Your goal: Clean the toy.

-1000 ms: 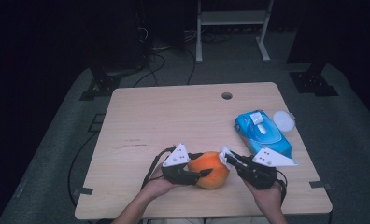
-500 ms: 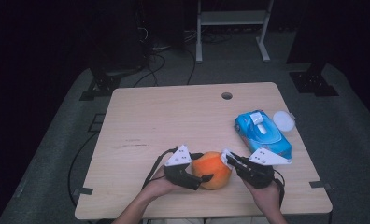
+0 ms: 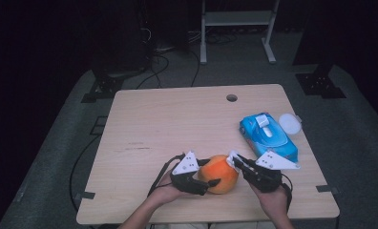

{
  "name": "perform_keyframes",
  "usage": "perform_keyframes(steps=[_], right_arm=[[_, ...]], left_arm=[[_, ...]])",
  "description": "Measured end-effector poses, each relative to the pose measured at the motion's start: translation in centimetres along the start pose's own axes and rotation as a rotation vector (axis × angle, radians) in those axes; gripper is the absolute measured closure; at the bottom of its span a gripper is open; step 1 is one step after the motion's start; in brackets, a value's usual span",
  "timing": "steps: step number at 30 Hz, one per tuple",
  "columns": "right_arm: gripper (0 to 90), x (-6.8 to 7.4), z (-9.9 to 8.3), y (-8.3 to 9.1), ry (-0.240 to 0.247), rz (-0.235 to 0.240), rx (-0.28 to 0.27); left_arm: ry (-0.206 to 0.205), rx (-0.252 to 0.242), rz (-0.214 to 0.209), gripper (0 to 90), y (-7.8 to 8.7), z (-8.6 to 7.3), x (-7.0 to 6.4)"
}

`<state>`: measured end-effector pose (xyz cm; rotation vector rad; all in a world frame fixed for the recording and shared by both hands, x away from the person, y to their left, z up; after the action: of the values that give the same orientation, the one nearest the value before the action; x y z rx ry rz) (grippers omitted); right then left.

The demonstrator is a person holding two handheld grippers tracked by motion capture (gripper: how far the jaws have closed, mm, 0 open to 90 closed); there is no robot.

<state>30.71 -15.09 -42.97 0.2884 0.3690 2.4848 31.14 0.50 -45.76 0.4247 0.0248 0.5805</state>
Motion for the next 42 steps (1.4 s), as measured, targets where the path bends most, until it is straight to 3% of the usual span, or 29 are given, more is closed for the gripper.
perform_keyframes(steps=[6,13,16,20,23,25,28,30,32,36,38,40,42], right_arm=[[80.8,0.6,0.4,0.0,0.033,0.015,-0.008],[80.8,-0.8,-0.1,0.4,-0.011,-0.003,-0.004],[80.7,0.1,0.3,0.3,0.009,0.001,-0.006],[80.7,1.5,0.9,0.0,0.049,0.047,-0.013],[80.6,1.8,0.9,-0.2,0.095,0.032,0.016],[80.6,1.2,0.7,-0.1,0.069,0.031,0.016],[80.6,0.3,0.3,0.2,0.037,0.019,0.017],[80.6,0.0,0.2,0.4,0.026,0.012,0.02],[80.6,-0.1,0.3,0.4,-0.006,0.029,0.006],[80.5,1.2,0.6,0.1,0.006,0.067,-0.003],[80.5,2.1,0.9,-0.3,0.037,0.095,-0.003],[80.4,2.2,0.9,-0.4,0.06,0.083,0.012],[80.3,1.7,0.9,-0.2,0.043,0.081,0.014]], left_arm=[[-0.011,-0.002,-0.003,32.8,0.0,-0.1,-0.3],[-0.021,-0.009,-0.005,34.2,-0.2,0.0,-0.6],[-0.032,-0.008,-0.004,33.1,-0.2,0.0,-0.7],[-0.058,-0.01,-0.005,32.9,-0.3,0.1,-1.2],[-0.063,-0.011,-0.005,32.9,-0.3,0.1,-1.3],[-0.062,-0.017,-0.018,32.3,-0.3,0.1,-1.4],[-0.043,-0.038,-0.05,24.2,-0.2,0.2,-1.3],[-0.027,-0.036,-0.048,20.8,-0.2,0.1,-1.1],[-0.029,-0.039,-0.035,24.6,-0.3,0.0,-1.2],[-0.055,-0.037,-0.008,31.4,-0.4,0.1,-1.3],[-0.057,-0.036,-0.004,32.8,-0.4,0.1,-1.5],[-0.061,-0.036,-0.006,34.6,-0.3,0.0,-1.4],[-0.065,-0.041,-0.012,36.7,-0.2,0.0,-1.4]])
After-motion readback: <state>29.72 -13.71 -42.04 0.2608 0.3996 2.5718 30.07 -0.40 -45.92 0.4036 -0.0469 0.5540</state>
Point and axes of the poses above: each handheld gripper's, and its own axes: y roughly backward along the jaws, z roughly out of its top, x roughly to its left, the point moved 7 cm from there along -y, roughly forward along the jaws, and after that the axes turned 14 degrees about z, right-handed, at the moved point
